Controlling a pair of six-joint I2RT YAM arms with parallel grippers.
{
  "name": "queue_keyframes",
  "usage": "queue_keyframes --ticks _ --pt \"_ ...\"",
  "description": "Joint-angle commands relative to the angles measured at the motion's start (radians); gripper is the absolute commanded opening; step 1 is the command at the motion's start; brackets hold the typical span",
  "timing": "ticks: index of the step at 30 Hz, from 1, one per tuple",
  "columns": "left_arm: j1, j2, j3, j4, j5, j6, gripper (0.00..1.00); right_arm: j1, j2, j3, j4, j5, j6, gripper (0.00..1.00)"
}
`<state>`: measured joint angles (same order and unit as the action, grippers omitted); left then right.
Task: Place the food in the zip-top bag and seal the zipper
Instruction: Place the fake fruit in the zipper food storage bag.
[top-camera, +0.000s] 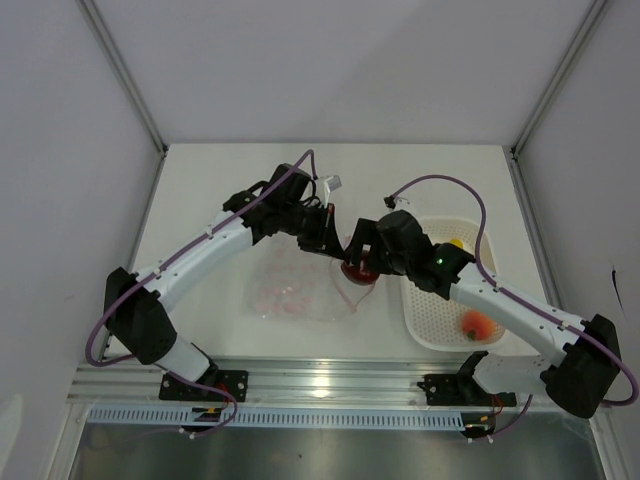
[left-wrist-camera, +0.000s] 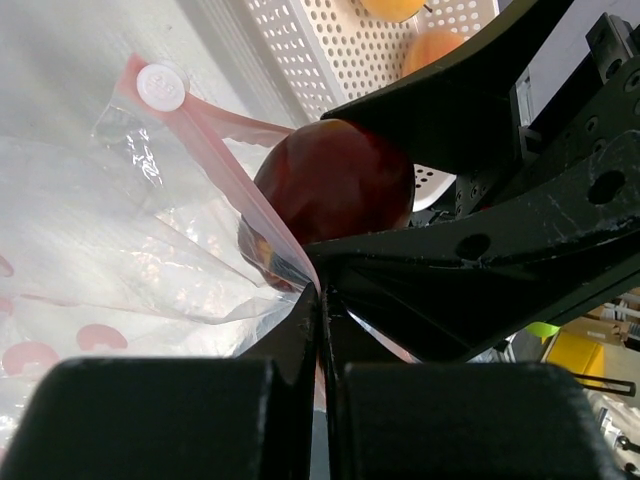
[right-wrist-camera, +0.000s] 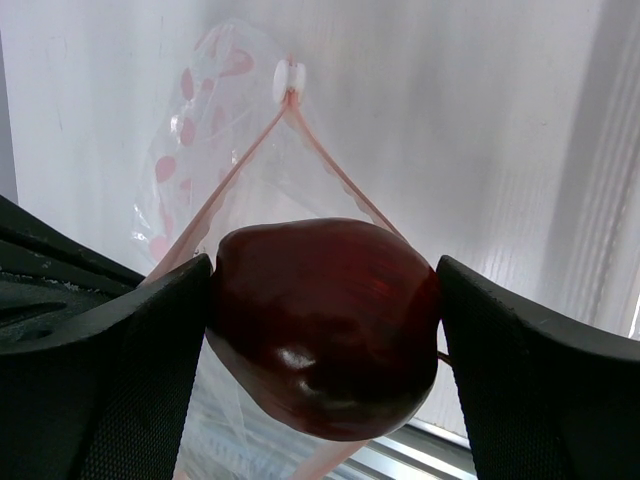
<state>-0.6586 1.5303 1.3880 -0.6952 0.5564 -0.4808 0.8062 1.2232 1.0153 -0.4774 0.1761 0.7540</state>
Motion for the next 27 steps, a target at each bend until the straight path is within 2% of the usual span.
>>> queue_keyframes --ticks 1,5,7,15,21,27 --pt "0.005 -0.002 0.039 0.034 0.031 -0.018 0.01 0.010 -0.013 0.061 0.005 -0.001 -0.019 0.91" --pt "0.005 -0.004 0.037 0.040 0.034 -0.024 0.01 0.011 -0.014 0.066 0.013 -0.021 -0.019 0.93" --pt "0.005 -0.004 0.036 0.043 0.039 -0.025 0.00 0.010 -0.013 0.069 0.016 -0.030 -0.018 0.99" --pt "0.005 -0.001 0.031 0.059 0.045 -0.036 0.01 0.011 -0.027 0.069 0.005 -0.049 -0.013 0.99" --pt "0.004 -0.009 0.028 0.051 0.048 -0.030 0.00 -0.005 -0.088 0.091 -0.088 0.075 -0.035 0.99" --pt "0.004 -0.024 0.019 0.052 0.042 -0.024 0.01 -0.206 -0.160 0.060 -0.220 0.097 -0.044 0.99"
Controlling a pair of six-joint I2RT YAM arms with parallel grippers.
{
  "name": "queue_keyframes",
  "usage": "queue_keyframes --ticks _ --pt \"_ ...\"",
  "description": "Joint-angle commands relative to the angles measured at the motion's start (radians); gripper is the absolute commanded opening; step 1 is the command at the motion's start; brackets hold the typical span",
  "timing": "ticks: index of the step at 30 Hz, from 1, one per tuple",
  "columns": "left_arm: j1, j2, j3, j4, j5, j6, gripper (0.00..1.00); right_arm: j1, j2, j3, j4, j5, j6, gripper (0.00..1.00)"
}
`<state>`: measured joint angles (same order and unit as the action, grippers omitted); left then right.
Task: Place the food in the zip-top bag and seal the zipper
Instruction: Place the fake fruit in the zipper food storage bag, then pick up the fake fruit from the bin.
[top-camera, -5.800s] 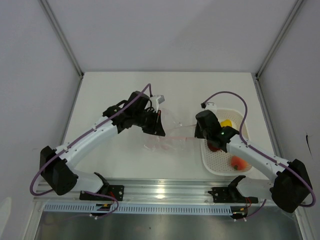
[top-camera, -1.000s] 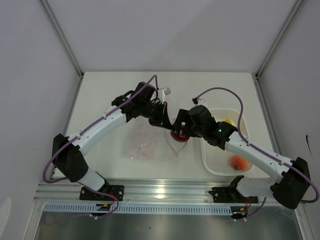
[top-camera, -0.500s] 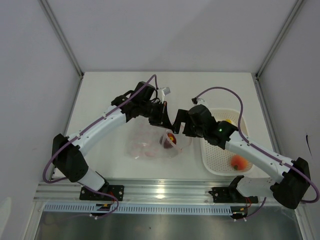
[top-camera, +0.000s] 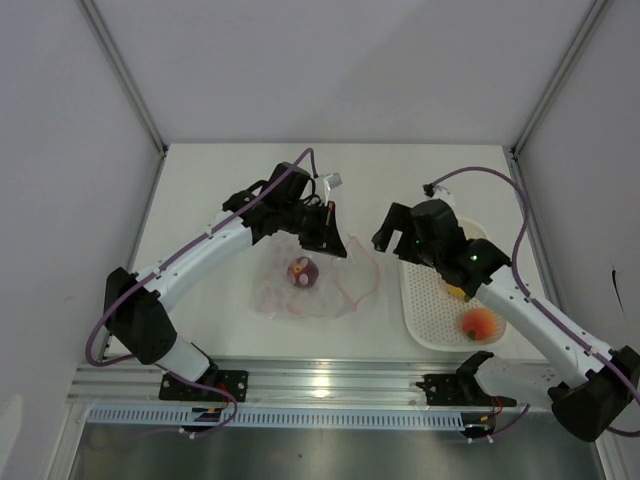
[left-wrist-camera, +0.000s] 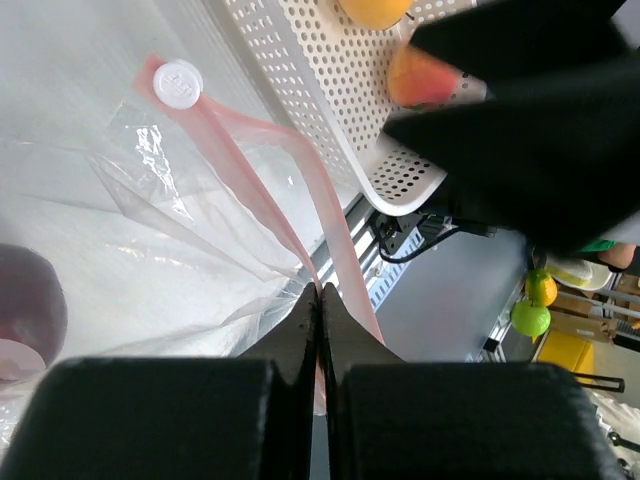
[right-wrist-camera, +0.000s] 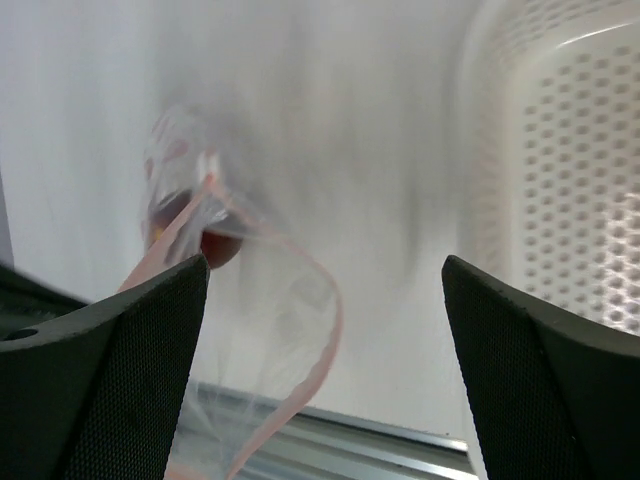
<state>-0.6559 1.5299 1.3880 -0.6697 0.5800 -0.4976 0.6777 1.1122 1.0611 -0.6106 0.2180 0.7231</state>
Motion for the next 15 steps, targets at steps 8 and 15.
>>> queue_keyframes --ticks 8,15 --pt "0.002 -0.036 0.003 0.032 0.020 -0.004 0.01 -0.397 -0.134 -0.069 -0.234 0.112 0.076 0.99" --pt "0.002 -0.045 -0.017 0.045 0.030 -0.009 0.00 -0.556 -0.117 -0.142 -0.311 0.119 0.131 1.00"
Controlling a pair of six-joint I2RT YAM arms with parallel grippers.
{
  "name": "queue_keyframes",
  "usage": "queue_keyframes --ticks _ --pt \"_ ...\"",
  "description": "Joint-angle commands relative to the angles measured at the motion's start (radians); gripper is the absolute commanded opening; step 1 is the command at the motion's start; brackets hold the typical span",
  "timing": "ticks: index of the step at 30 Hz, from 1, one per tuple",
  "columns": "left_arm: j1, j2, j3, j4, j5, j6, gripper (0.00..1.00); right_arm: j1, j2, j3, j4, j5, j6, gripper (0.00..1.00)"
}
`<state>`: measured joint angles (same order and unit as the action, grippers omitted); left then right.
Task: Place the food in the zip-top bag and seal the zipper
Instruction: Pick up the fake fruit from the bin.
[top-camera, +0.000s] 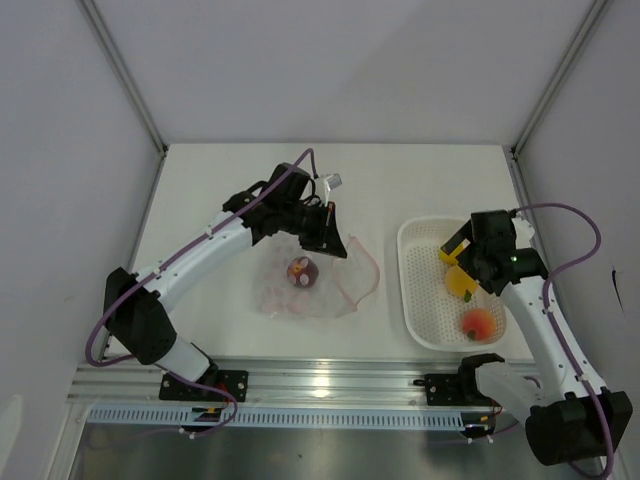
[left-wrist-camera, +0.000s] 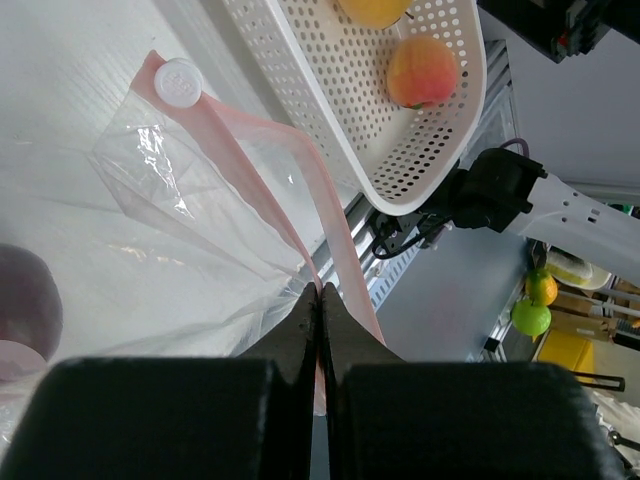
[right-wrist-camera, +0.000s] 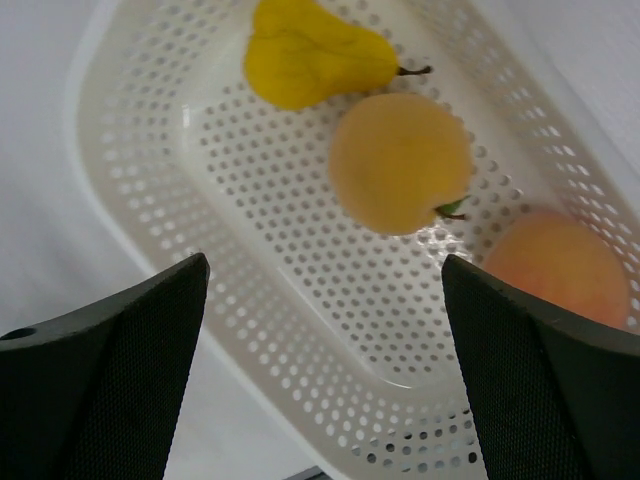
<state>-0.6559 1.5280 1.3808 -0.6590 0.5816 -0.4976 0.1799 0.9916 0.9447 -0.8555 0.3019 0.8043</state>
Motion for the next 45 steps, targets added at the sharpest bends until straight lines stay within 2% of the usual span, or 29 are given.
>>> queue_keyframes --ticks 1,9,18,25,31,34,37,38,40,41,43,44,45 --pt "0.002 -0.043 -0.008 0.036 0.032 -0.010 0.01 -0.074 0.002 -0.035 -0.071 0.036 0.053 0.99" --pt "0.001 -0.051 -0.034 0.050 0.041 -0.015 0.00 -0.171 0.011 -0.138 0.042 -0.012 0.026 0.99" --pt "0.002 -0.052 -0.032 0.048 0.041 -0.019 0.01 -0.171 0.110 -0.190 0.208 -0.099 -0.016 0.99" --pt "0.002 -0.054 -0.034 0.048 0.040 -0.021 0.01 -0.171 0.166 -0.221 0.275 -0.078 -0.011 0.99" --pt "0.001 -0.051 -0.034 0.048 0.043 -0.022 0.01 -0.171 0.199 -0.234 0.312 -0.053 -0.020 0.93" --pt "0.002 -0.052 -0.032 0.045 0.041 -0.021 0.01 -0.171 0.199 -0.241 0.322 -0.043 -0.024 0.86" --pt "0.001 -0.052 -0.031 0.042 0.040 -0.019 0.00 -0.171 0.180 -0.253 0.332 -0.052 -0.028 0.71" --pt "0.002 -0.051 -0.032 0.041 0.040 -0.019 0.01 -0.171 0.174 -0.257 0.332 -0.055 -0.031 0.62" --pt "0.002 -0.052 -0.032 0.039 0.040 -0.018 0.00 -0.171 0.147 -0.262 0.331 -0.058 -0.037 0.56" --pt "0.002 -0.051 -0.031 0.039 0.038 -0.018 0.01 -0.169 0.136 -0.262 0.329 -0.060 -0.045 0.47" --pt "0.002 -0.049 -0.032 0.039 0.038 -0.018 0.01 -0.168 0.108 -0.256 0.308 -0.050 -0.057 0.40" --pt "0.002 -0.049 -0.034 0.038 0.037 -0.018 0.01 -0.163 0.096 -0.251 0.297 -0.050 -0.059 0.32" --pt "0.002 -0.049 -0.034 0.038 0.035 -0.016 0.01 -0.157 0.084 -0.241 0.288 -0.047 -0.062 0.29"
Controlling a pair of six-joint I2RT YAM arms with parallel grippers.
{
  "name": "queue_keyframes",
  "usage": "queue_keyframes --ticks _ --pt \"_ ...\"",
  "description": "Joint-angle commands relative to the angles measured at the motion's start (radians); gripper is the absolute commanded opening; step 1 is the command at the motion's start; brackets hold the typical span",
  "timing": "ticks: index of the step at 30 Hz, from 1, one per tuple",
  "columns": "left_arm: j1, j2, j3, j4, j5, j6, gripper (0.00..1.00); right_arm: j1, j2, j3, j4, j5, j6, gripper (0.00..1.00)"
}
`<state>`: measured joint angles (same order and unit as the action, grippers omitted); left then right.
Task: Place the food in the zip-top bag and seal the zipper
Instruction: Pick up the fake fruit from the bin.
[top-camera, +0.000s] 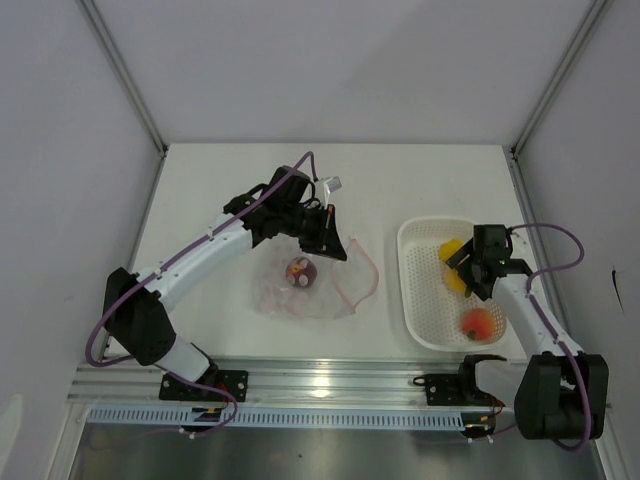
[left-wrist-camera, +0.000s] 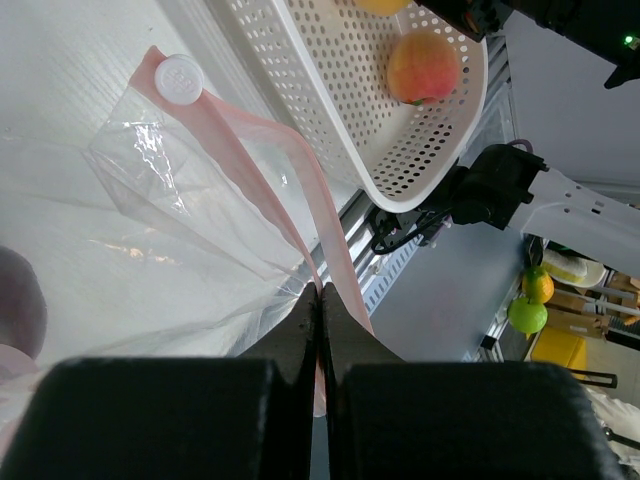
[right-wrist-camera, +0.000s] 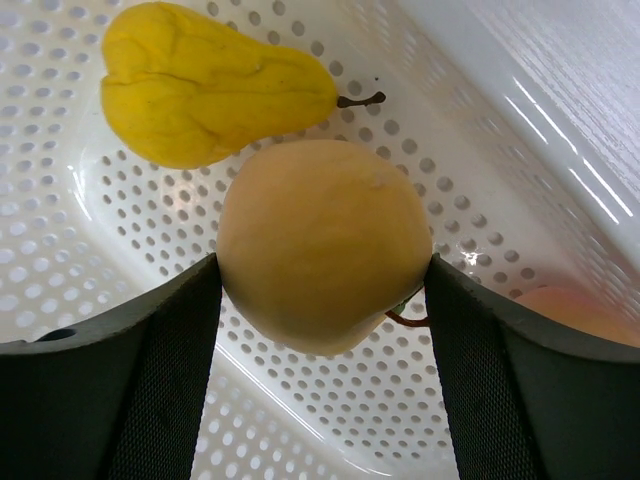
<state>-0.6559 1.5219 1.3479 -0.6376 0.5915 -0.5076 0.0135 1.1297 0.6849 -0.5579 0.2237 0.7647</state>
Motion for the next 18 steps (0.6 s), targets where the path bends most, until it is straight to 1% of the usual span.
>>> queue_keyframes --ticks 1,2,5,6,8,9,12,13,14,18 --pt "0.002 -0.043 0.002 0.016 0.025 -0.006 0.01 0.014 -0.079 0.027 -0.034 0.028 -0.024 0.25" --pt "0.002 -0.042 0.000 0.016 0.025 -0.008 0.00 0.019 -0.093 0.034 -0.045 0.022 -0.030 0.18" --pt "0.002 -0.042 0.000 0.018 0.024 -0.008 0.01 0.054 -0.145 0.082 -0.089 -0.007 -0.042 0.08" --pt "0.002 -0.040 0.007 0.016 0.022 -0.008 0.01 0.068 -0.156 0.096 -0.096 -0.039 -0.048 0.06" --pt "0.002 -0.037 0.008 0.018 0.021 -0.008 0.01 0.103 -0.179 0.136 -0.096 -0.104 -0.083 0.06" --pt "0.001 -0.035 0.013 0.018 0.021 -0.006 0.00 0.117 -0.183 0.146 -0.080 -0.186 -0.102 0.06" --pt "0.001 -0.028 0.020 0.013 0.022 -0.008 0.01 0.195 -0.189 0.194 -0.071 -0.298 -0.123 0.06" --pt "0.001 -0.026 0.023 0.015 0.022 -0.008 0.01 0.221 -0.191 0.206 -0.059 -0.316 -0.130 0.06" --pt "0.002 -0.023 0.023 0.012 0.024 -0.006 0.01 0.274 -0.192 0.223 -0.050 -0.326 -0.133 0.06" --pt "0.001 -0.023 0.028 0.013 0.025 -0.008 0.01 0.396 -0.191 0.235 0.041 -0.389 -0.133 0.07"
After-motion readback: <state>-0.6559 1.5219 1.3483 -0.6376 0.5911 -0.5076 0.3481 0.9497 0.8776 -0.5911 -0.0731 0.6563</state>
